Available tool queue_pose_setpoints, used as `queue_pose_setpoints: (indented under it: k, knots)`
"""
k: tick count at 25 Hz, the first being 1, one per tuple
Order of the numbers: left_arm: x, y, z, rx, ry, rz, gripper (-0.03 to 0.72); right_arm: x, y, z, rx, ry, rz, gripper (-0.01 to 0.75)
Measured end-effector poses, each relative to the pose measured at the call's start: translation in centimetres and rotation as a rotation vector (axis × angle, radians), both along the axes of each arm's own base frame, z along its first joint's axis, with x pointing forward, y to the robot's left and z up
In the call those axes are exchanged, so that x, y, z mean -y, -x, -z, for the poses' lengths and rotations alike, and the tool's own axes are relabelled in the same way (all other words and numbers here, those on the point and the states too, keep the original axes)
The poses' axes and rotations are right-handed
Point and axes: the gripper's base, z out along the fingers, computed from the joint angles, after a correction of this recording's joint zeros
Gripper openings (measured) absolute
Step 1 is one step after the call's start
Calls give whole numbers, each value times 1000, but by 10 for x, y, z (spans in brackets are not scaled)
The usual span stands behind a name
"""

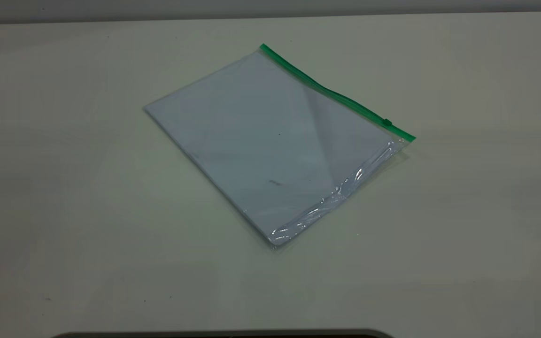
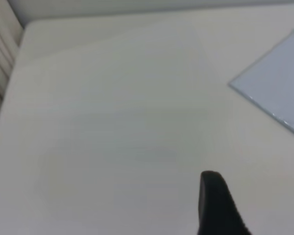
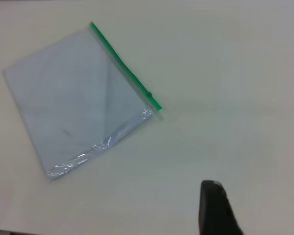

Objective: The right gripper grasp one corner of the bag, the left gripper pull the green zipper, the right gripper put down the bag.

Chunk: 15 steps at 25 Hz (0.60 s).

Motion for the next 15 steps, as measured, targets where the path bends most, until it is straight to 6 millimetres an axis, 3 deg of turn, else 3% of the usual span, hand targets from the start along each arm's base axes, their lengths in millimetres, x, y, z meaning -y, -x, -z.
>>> queue_pose_setpoints:
  k: [8,15]
  knots:
    - [10,-93,-22,-158,73,152,454,-9,-78,15,-146,11,-70,509]
    - [23,-160,-22,-235,142,353,488,-18,-147,72,-360,-65,-84,510]
